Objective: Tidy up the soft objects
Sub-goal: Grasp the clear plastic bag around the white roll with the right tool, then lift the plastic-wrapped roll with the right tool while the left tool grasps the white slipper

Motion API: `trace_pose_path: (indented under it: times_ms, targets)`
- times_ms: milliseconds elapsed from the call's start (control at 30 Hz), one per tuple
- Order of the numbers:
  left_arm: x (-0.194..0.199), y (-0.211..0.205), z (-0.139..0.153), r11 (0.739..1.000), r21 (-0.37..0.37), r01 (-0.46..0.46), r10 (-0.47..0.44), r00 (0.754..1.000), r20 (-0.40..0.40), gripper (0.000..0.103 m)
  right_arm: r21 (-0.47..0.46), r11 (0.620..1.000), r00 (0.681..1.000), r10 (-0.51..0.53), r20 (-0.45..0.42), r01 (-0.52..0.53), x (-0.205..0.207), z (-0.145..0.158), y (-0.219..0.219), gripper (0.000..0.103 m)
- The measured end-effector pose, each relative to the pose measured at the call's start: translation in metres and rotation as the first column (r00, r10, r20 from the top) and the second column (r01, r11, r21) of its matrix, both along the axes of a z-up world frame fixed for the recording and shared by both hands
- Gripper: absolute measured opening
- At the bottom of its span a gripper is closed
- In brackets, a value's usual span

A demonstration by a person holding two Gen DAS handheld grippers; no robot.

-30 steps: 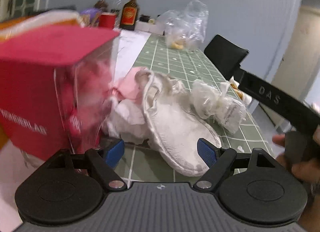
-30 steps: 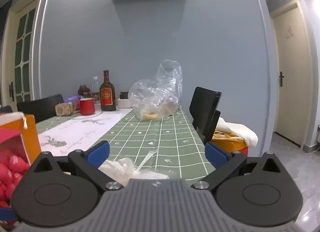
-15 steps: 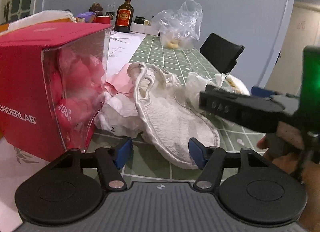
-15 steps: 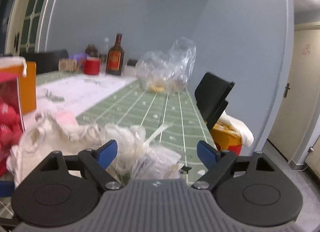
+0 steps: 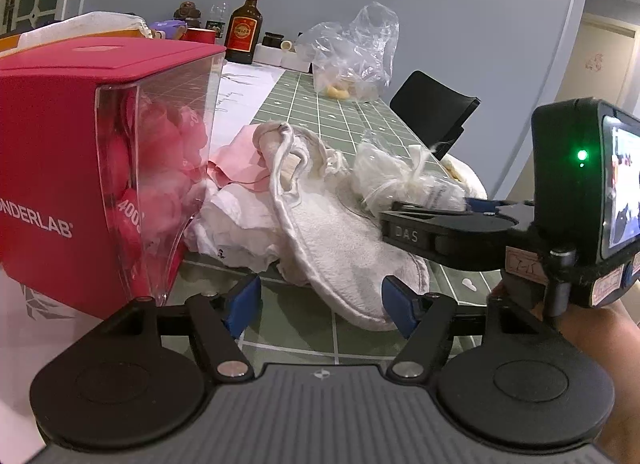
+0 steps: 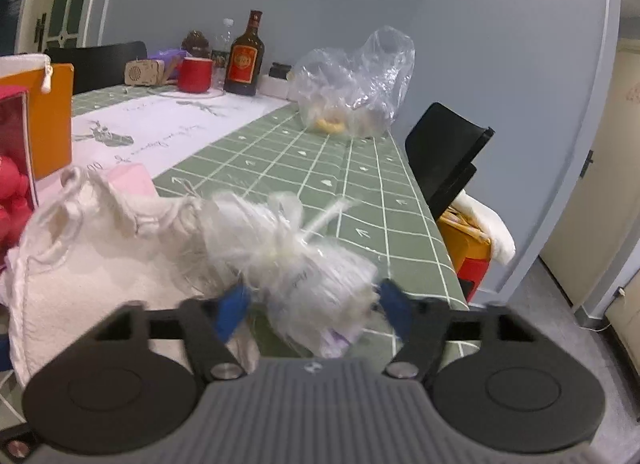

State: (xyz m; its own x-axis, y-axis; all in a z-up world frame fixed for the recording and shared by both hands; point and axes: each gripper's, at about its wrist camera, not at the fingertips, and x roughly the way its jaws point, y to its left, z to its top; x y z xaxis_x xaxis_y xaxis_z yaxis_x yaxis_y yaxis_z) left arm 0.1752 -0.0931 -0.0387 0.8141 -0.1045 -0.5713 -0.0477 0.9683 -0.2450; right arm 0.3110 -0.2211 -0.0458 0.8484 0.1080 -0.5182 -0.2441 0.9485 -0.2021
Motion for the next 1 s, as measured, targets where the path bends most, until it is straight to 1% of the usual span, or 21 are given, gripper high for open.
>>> trace_pose_path:
  times_ms: [100, 233, 300, 367, 400, 467, 500, 533, 600, 667, 733, 833, 933, 1000]
  targets:
    - [-0.002, 0.002, 0.000, 1.000, -0.018, -0.002, 0.002, 1.000, 0.004, 0.081, 0.021, 0.999, 0.999, 0.036, -0.002, -0.036, -0.003, 0.000, -0.002, 0.049]
    - [-0.003, 0.001, 0.000, 1.000, -0.016, -0.005, 0.005, 1.000, 0.004, 0.081, 0.026, 0.999, 1.000, 0.028, 0.005, -0.028, -0.011, 0.002, -0.006, 0.046]
    - [-0.002, 0.001, 0.000, 1.000, -0.014, -0.005, 0.005, 1.000, 0.004, 0.081, 0.025, 1.000, 1.000, 0.010, 0.004, -0.010, -0.017, 0.006, -0.007, 0.046]
    - [-0.001, 0.001, 0.000, 1.000, -0.018, -0.001, 0.001, 1.000, 0.004, 0.083, 0.040, 0.999, 1.000, -0.014, 0.000, 0.014, -0.026, 0.013, -0.011, 0.046]
    - [0.000, 0.001, 0.000, 1.000, -0.026, 0.007, -0.007, 1.000, 0.006, 0.086, 0.051, 0.998, 1.000, -0.027, -0.010, 0.028, -0.030, 0.017, -0.013, 0.046]
    - [-0.001, 0.002, 0.000, 0.999, -0.034, 0.015, -0.014, 1.000, 0.008, 0.087, 0.062, 0.995, 0.996, -0.071, -0.055, 0.074, -0.038, 0.024, -0.017, 0.046]
    - [-0.001, 0.002, 0.000, 0.999, -0.032, 0.015, -0.015, 1.000, 0.008, 0.087, 0.046, 0.995, 0.994, -0.087, -0.073, 0.090, -0.042, 0.026, -0.017, 0.046]
    - [-0.001, 0.002, 0.000, 0.999, -0.028, 0.017, -0.016, 1.000, 0.007, 0.087, 0.025, 0.995, 0.993, -0.095, -0.072, 0.097, -0.046, 0.025, -0.018, 0.046]
    - [-0.001, -0.002, 0.001, 0.999, 0.004, 0.043, -0.043, 0.999, -0.001, 0.087, 0.021, 0.992, 0.991, -0.121, -0.049, 0.122, -0.054, 0.021, -0.020, 0.046]
    - [-0.002, -0.006, 0.001, 0.997, 0.020, 0.077, -0.077, 0.997, -0.005, 0.087, 0.053, 0.989, 0.989, -0.137, -0.059, 0.140, -0.056, 0.015, -0.026, 0.046]
    - [-0.002, -0.008, 0.001, 0.995, 0.010, 0.102, -0.102, 0.995, -0.003, 0.087, 0.071, 0.986, 0.988, -0.144, -0.064, 0.148, -0.057, 0.014, -0.031, 0.046]
    - [0.000, -0.010, 0.000, 0.995, -0.002, 0.102, -0.102, 0.995, -0.001, 0.087, 0.114, 0.979, 0.984, -0.163, -0.065, 0.170, -0.059, 0.015, -0.039, 0.046]
    - [0.001, -0.015, -0.001, 0.994, -0.013, 0.110, -0.110, 0.994, 0.001, 0.087, 0.130, 0.972, 0.979, -0.190, -0.075, 0.198, -0.059, 0.012, -0.045, 0.046]
    - [-0.001, -0.017, -0.002, 0.993, -0.025, 0.114, -0.114, 0.994, 0.004, 0.089, 0.153, 0.969, 0.979, -0.186, -0.080, 0.196, -0.059, 0.012, -0.049, 0.046]
